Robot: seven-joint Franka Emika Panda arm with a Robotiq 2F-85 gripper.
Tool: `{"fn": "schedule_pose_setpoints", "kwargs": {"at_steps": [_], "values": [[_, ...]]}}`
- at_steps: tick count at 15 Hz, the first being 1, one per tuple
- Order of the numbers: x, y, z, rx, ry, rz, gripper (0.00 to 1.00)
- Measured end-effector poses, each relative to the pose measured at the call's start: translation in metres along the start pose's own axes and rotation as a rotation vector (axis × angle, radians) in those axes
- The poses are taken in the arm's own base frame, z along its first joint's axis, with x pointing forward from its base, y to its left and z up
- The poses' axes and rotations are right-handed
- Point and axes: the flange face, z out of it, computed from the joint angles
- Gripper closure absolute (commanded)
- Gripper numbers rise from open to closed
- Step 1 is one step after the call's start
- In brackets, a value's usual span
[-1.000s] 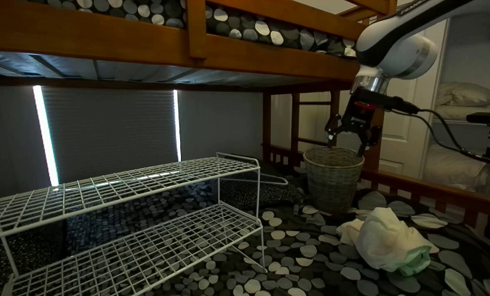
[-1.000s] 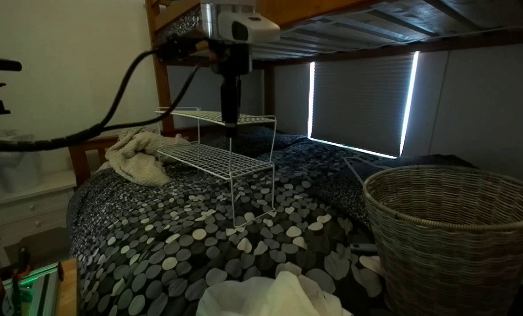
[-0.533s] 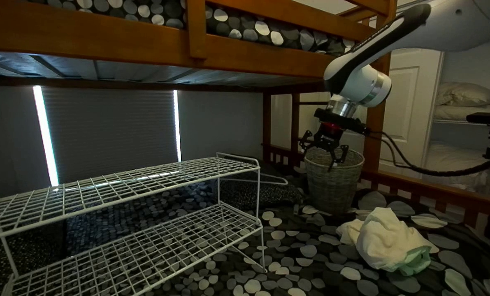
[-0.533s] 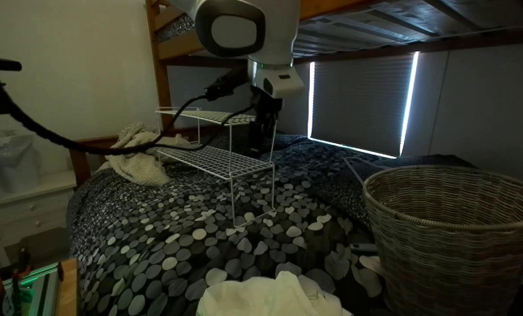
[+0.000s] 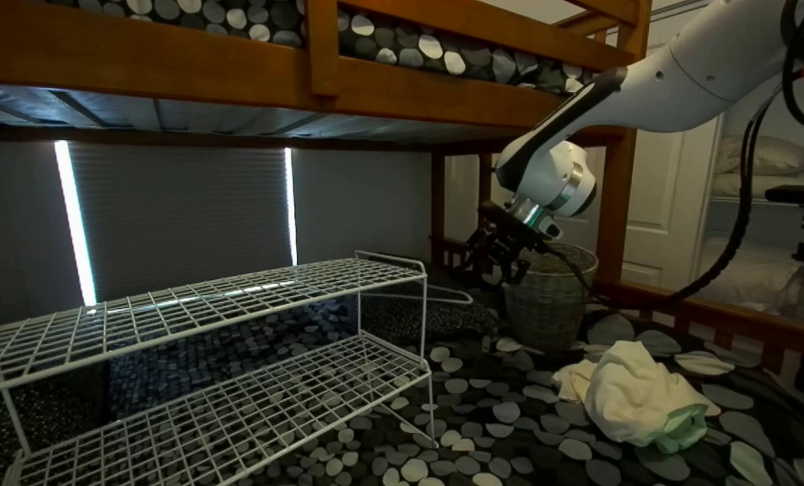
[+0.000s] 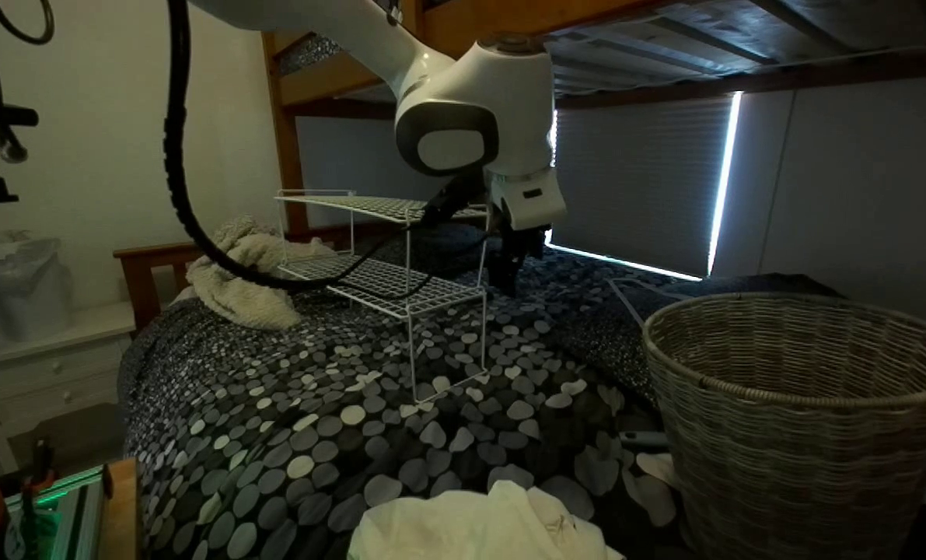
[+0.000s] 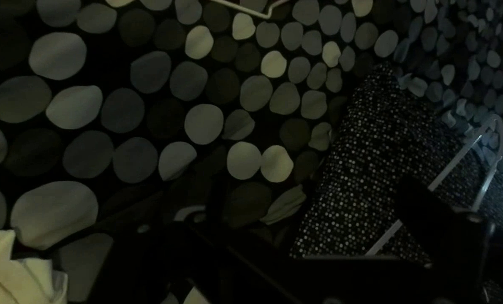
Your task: Change the white clothes hanger on the base of the top bunk
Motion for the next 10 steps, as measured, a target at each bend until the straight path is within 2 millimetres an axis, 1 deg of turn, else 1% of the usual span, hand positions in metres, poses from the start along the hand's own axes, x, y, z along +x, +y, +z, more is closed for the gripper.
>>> {"fn": "schedule_pose_setpoints", "kwargs": {"at_steps": [2,10], "values": [[-0.0004,-0.0015,0.0052,0.006,-0.002,-0.006,0.00],[0.0000,-0.0058,0.0018,0.016,0.001,-0.002,0.00]]}}
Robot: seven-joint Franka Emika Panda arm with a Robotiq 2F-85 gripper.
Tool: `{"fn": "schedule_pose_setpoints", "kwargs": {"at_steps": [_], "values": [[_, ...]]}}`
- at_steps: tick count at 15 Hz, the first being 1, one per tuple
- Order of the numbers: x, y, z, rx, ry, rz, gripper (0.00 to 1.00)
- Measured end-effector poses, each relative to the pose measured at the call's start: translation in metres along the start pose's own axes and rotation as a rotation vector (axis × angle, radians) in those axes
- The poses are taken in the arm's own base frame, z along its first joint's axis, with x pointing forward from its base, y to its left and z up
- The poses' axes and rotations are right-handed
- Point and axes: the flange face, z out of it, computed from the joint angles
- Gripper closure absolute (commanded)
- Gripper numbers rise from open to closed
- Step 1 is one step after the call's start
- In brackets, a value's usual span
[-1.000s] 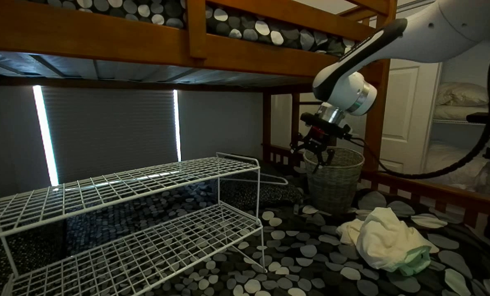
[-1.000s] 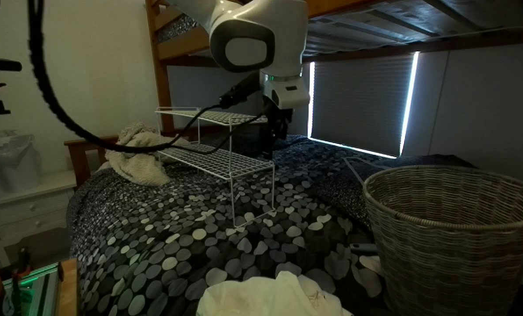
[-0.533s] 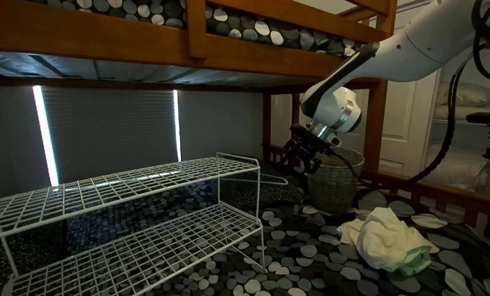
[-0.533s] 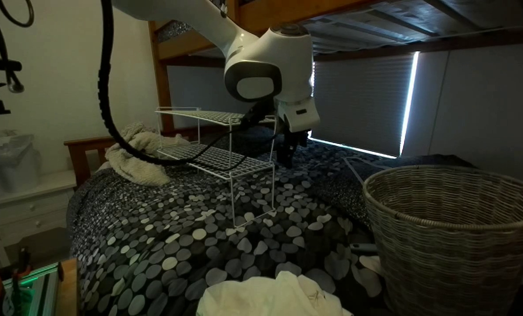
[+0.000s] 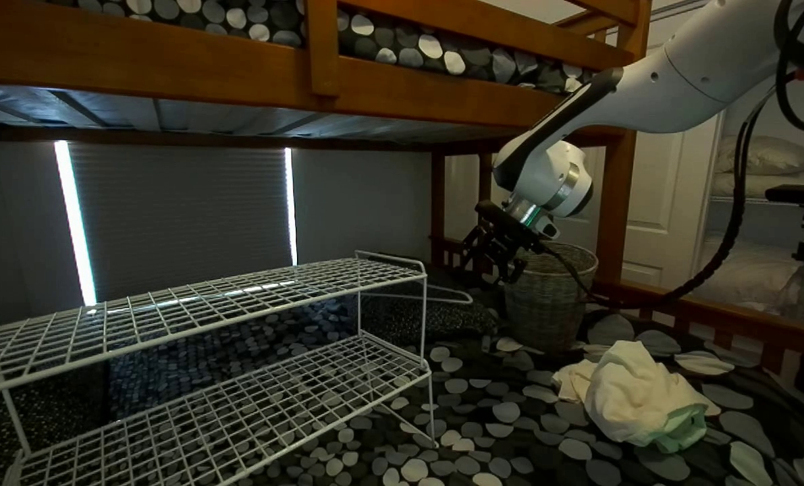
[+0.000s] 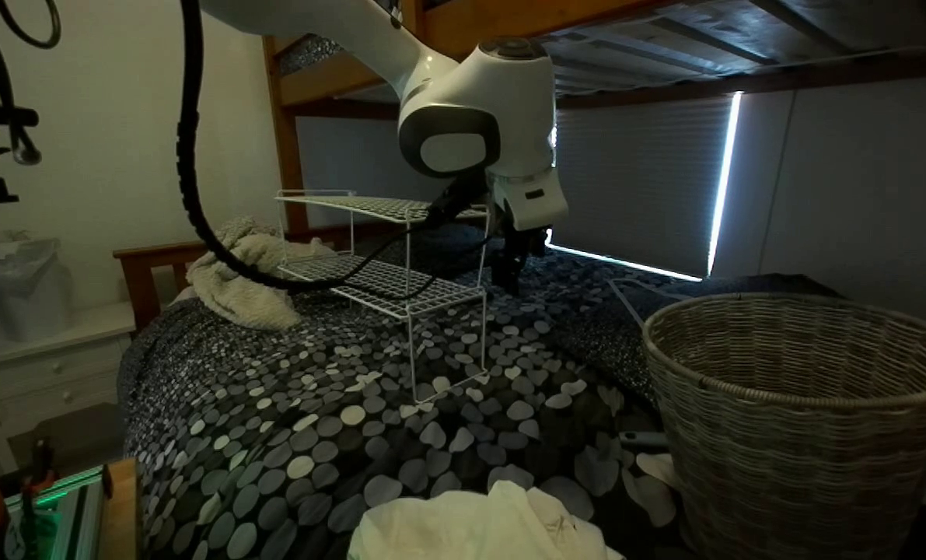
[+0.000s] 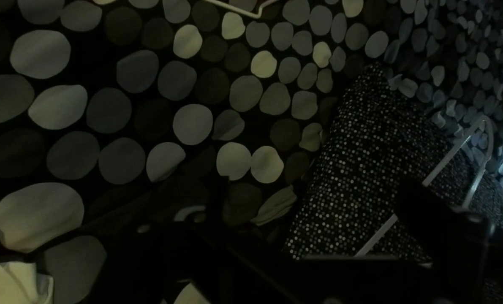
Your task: Change the white clothes hanger on the base of the top bunk
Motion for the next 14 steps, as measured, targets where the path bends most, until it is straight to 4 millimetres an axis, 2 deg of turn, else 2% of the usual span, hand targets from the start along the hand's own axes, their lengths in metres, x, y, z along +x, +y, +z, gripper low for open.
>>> {"fn": "schedule_pose_setpoints", "kwargs": {"at_steps": [3,10,14], "values": [[0.006,-0.006,0.008,0.046,0.069,0.122,0.00],[0.017,-0.015,0.080,0.195,0.269,0.418,0.00],[0.029,-0.032,0.106,0.256,0.332,0.491,0.00]]}}
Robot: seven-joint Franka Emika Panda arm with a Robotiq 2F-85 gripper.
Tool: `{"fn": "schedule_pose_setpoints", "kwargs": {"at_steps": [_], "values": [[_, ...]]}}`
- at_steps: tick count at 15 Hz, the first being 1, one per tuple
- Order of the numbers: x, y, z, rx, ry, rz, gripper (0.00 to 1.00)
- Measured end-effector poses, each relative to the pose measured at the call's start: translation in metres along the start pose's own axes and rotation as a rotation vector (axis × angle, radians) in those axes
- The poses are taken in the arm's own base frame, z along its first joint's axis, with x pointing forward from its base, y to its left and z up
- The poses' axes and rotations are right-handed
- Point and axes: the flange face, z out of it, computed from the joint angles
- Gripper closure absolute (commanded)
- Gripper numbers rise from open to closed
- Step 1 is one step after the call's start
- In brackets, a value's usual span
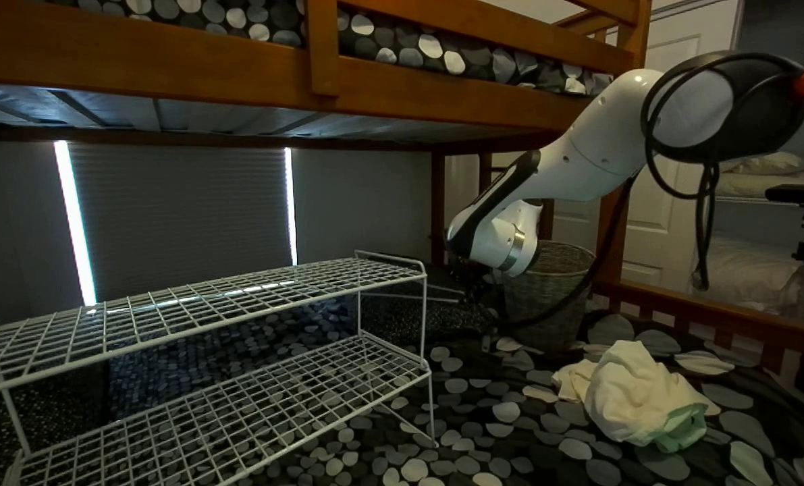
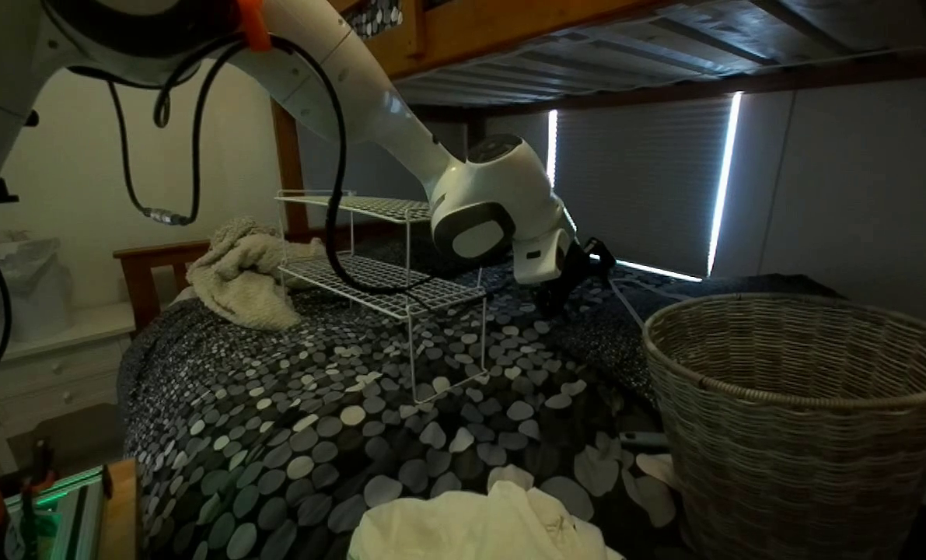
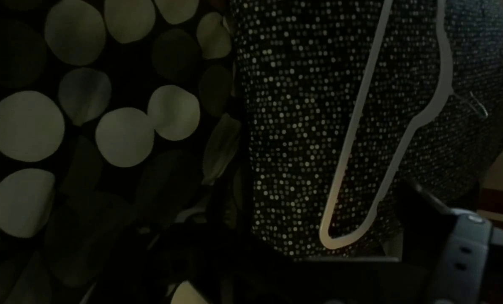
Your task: Change the white clothes hanger on the base of the top bunk
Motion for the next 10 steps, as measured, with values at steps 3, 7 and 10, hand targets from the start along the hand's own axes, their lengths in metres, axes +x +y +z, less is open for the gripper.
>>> {"fn": "schedule_pose_setpoints", "kwargs": {"at_steps": [3,7,10], "values": [[0.006,-0.020,0.019,0.037,0.037,0.013,0.00],[0.017,-0.040,0.049,0.054,0.059,0.002,0.00],[0.027,-0.049,0.073,0.038,0.063,-0.011,0.12]]}}
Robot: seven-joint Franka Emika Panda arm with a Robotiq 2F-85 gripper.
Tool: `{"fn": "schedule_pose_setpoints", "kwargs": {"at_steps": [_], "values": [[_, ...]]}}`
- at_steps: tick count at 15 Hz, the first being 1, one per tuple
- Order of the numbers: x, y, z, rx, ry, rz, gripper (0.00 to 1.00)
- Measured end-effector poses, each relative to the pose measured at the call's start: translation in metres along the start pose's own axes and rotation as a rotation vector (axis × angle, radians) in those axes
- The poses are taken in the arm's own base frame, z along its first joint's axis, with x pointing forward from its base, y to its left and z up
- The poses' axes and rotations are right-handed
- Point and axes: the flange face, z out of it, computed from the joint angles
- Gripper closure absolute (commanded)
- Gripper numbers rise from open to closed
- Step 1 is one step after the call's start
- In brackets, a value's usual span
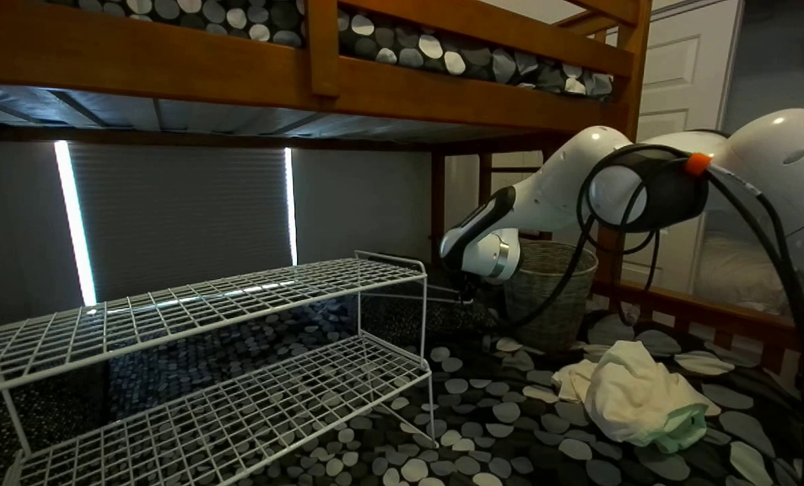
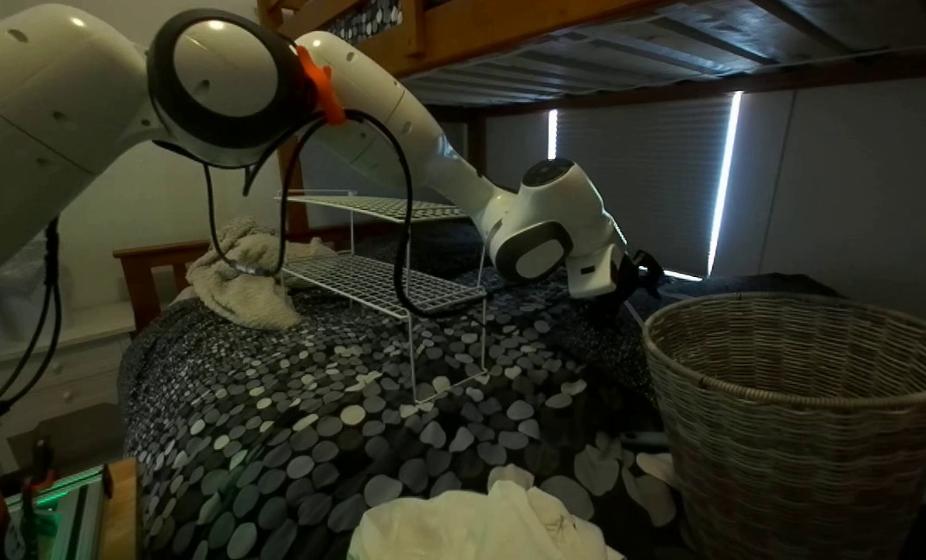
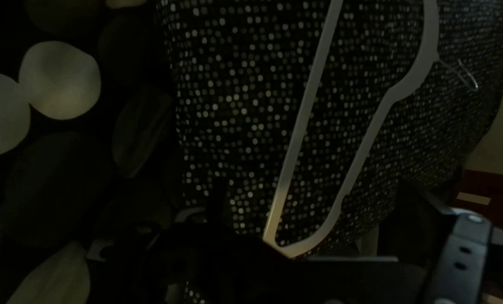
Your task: Change the white clothes hanger on the base of the top bunk
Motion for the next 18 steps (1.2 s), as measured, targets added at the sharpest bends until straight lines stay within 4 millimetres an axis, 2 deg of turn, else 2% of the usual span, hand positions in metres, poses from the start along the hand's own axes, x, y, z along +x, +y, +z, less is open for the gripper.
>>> {"fn": "schedule_pose_setpoints", "kwargs": {"at_steps": [1,2,5,10,12,16,18], "values": [[0.004,-0.002,0.008,-0.002,-0.001,-0.006,0.20],[0.009,-0.005,0.016,-0.002,-0.003,-0.010,0.15],[0.028,-0.011,0.038,-0.009,0.007,-0.009,0.16],[0.047,-0.006,0.070,-0.052,0.016,0.002,0.08],[0.047,-0.003,0.079,-0.071,0.007,0.002,0.12],[0.045,-0.001,0.091,-0.097,-0.012,-0.006,0.29],[0.046,0.001,0.095,-0.118,-0.017,-0.012,0.45]]}}
